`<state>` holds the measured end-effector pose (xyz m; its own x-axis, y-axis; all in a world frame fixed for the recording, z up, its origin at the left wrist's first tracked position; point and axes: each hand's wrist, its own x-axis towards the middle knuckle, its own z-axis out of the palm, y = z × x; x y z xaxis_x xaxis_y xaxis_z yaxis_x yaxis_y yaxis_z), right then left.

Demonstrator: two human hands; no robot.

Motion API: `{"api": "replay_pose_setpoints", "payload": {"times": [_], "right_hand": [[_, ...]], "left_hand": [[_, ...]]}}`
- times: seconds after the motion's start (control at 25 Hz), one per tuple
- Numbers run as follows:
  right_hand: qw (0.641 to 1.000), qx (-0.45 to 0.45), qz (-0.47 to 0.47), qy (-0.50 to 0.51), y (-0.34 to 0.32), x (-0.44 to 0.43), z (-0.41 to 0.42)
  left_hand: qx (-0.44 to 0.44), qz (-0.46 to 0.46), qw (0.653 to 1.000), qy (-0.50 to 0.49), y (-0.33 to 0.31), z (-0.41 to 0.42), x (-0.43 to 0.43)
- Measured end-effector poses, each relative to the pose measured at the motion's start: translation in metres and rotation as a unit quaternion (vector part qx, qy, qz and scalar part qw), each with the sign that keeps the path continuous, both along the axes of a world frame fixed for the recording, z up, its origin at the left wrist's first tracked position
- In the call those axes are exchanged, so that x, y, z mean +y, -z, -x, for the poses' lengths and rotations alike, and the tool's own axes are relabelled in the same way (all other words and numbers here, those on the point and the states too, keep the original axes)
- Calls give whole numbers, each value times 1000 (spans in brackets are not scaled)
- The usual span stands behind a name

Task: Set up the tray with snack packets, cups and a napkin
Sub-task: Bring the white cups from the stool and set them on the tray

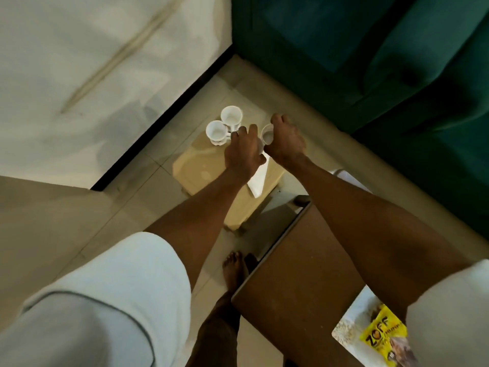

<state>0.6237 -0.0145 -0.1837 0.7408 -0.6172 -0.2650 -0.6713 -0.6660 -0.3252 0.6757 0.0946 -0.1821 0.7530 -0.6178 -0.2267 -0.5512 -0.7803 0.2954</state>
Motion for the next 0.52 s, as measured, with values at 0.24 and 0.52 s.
{"api": "replay_pose_setpoints", "payload": {"times": [0.24, 0.52], "right_hand": [[994, -43, 6, 97, -90, -61, 126], [954, -91, 80, 275, -212, -167, 384]], "left_hand": [[5, 42, 993, 107, -99, 82, -81], [-18, 115, 953, 280, -222, 307, -227]]}}
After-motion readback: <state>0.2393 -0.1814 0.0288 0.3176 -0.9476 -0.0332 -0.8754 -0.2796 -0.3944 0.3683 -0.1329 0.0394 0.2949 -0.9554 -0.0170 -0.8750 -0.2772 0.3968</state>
